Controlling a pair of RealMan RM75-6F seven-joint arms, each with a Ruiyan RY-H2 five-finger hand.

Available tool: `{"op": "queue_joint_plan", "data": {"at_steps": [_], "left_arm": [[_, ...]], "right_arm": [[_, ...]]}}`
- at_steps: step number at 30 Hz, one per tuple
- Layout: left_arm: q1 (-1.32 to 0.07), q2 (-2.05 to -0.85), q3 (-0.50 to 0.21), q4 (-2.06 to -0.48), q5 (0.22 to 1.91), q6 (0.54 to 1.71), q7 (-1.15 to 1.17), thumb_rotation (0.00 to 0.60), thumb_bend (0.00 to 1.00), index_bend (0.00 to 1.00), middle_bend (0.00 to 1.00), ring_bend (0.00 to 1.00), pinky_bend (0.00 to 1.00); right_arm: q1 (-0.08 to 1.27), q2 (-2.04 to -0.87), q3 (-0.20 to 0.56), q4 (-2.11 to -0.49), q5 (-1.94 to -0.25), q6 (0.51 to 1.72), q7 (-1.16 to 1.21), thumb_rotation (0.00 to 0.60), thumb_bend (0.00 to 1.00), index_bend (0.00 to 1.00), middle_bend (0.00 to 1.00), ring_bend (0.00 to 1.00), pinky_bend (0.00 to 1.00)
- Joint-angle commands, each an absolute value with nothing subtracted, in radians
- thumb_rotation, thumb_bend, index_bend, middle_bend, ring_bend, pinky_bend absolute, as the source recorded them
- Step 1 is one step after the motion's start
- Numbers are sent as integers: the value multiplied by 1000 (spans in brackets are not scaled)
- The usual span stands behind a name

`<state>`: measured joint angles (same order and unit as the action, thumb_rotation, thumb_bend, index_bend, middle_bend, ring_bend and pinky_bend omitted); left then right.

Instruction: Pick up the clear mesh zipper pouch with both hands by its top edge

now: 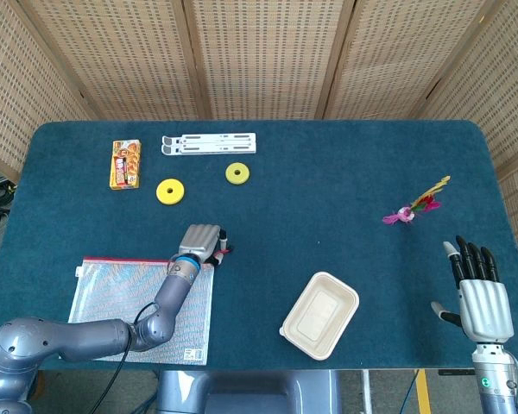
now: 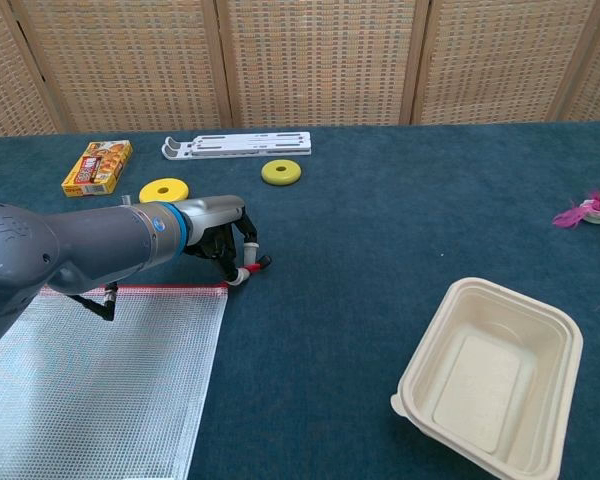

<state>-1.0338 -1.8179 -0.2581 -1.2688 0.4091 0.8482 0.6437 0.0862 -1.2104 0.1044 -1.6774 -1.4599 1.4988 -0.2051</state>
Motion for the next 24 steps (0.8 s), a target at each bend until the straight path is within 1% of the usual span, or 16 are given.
{"op": "queue_joint_plan", "data": {"at_steps": [1,7,11,15,18,21,23,24], "left_arm": [[-1034,-1815,-258,-1273,409,850,639,600,477,598,932,874,950],[-1033,-1802,-252,-1293,414,863,635,600,495,681,932,874,950],[-1030,-1790,-253,-1308,423,867,626,600,590,745,932,874,950],[-1021,-1765,-260,-1336,445,870,601,600,657,793,935,875,950],[-1006,-1740,-281,-1365,460,843,546,600,718,826,942,877,953],[-985,-1697,-310,-1403,495,792,465,600,729,844,952,883,957],[-973,-1671,-325,-1430,548,792,425,600,730,848,954,886,959],[-967,-1663,-332,-1441,566,792,409,600,730,850,954,887,960]], "right_arm": [[86,-1209,104,-1678,-1461,1499,-202,600,0,82,0,0,0],[86,-1207,101,-1680,-1465,1499,-197,600,0,82,0,0,0],[87,-1208,98,-1680,-1468,1499,-199,600,0,82,0,0,0],[90,-1210,95,-1679,-1468,1491,-202,600,0,82,0,0,0],[97,-1217,97,-1675,-1466,1482,-212,600,0,82,0,0,0],[119,-1229,105,-1666,-1459,1455,-219,600,0,82,0,0,0],[145,-1230,120,-1666,-1445,1419,-218,600,0,82,14,0,0],[154,-1228,127,-1667,-1439,1407,-218,600,0,82,38,0,0]]}}
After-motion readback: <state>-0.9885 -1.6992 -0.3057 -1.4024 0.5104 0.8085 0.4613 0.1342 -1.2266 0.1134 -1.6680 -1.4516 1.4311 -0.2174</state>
